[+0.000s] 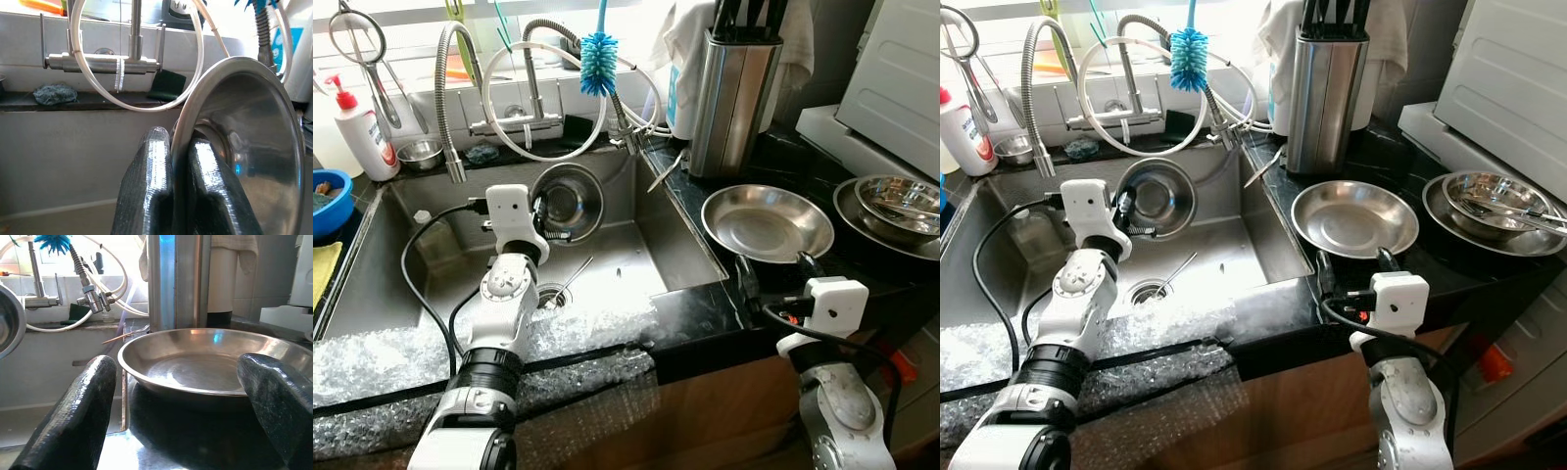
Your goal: Kitchen organization
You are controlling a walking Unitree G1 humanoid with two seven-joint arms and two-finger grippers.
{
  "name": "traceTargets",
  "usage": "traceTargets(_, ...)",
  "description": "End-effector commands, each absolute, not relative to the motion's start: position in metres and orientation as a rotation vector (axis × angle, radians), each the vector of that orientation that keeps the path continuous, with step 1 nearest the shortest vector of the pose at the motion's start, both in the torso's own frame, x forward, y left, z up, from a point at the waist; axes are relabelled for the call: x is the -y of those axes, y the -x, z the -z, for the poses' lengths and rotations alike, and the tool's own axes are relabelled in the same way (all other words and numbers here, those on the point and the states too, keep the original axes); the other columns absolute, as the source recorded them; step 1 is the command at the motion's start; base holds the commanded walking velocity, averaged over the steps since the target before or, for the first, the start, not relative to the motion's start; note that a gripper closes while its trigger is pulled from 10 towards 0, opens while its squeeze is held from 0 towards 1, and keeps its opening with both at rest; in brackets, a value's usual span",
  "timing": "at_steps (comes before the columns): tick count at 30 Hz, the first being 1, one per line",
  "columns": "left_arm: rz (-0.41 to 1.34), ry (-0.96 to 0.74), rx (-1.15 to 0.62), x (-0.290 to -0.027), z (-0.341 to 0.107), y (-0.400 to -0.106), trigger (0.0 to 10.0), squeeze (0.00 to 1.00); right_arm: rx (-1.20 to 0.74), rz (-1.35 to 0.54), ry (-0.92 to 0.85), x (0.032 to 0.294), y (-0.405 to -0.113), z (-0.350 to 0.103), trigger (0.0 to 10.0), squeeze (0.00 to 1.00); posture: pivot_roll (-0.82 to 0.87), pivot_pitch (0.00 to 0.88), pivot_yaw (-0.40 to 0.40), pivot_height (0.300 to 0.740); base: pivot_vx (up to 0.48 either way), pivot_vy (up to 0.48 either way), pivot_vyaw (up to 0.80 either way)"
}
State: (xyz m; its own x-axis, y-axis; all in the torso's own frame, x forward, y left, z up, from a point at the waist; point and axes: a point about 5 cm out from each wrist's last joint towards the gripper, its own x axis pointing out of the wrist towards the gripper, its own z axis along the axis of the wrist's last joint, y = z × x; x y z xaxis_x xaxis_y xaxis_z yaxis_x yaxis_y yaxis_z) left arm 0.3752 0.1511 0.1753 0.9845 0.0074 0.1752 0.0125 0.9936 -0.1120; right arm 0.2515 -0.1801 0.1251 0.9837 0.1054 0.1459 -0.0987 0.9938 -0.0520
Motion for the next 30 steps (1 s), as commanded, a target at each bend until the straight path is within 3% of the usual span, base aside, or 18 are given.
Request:
traceTargets(1, -0.019, 0.135, 0.188, -0.155, -0.191, -0.385, 10.0, 0.0, 0.155, -0.107, 0.054, 0.177, -0.253, -0.124, 10.0, 0.0, -0.19, 0.0, 0.039, 0.74, 0.0, 0.0, 0.0)
traceTargets(7, -0.012, 0.017, 0.189, -0.165, -0.215, -0.399, 10.0, 0.0, 0.154, -0.108, 0.064, 0.175, -0.254, -0.124, 10.0, 0.0, -0.19, 0.0, 0.05, 0.74, 0.0, 0.0, 0.0)
traceTargets(12, -0.017, -0.23, 0.026, -0.176, -0.188, -0.4, 10.0, 0.0, 0.148, -0.109, 0.066, 0.173, -0.255, -0.122, 10.0, 0.0, -0.19, 0.0, 0.055, 0.74, 0.0, 0.0, 0.0)
traceTargets(16, -0.025, -0.25, -0.055, -0.173, -0.175, -0.399, 10.0, 0.0, 0.145, -0.11, 0.066, 0.172, -0.256, -0.122, 10.0, 0.0, -0.19, 0.0, 0.055, 0.74, 0.0, 0.0, 0.0)
traceTargets(17, -0.017, -0.252, -0.066, -0.172, -0.172, -0.398, 10.0, 0.09, 0.144, -0.111, 0.066, 0.172, -0.256, -0.122, 10.0, 0.0, -0.19, 0.0, 0.055, 0.74, 0.0, 0.0, 0.0)
traceTargets(18, -0.017, -0.252, -0.066, -0.172, -0.172, -0.398, 10.0, 0.09, 0.144, -0.111, 0.066, 0.172, -0.256, -0.122, 10.0, 0.0, -0.19, 0.0, 0.055, 0.74, 0.0, 0.0, 0.0)
traceTargets(19, -0.002, -0.264, -0.089, -0.17, -0.169, -0.398, 10.0, 1.0, 0.142, -0.113, 0.07, 0.171, -0.256, -0.122, 10.0, 0.0, -0.19, 0.0, 0.055, 0.74, 0.0, 0.0, 0.0)
traceTargets(30, 0.036, -0.288, -0.144, -0.166, -0.16, -0.398, 10.0, 1.0, 0.133, -0.11, 0.079, 0.172, -0.257, -0.12, 10.0, 0.0, -0.19, 0.0, 0.055, 0.74, 0.0, 0.0, 0.0)
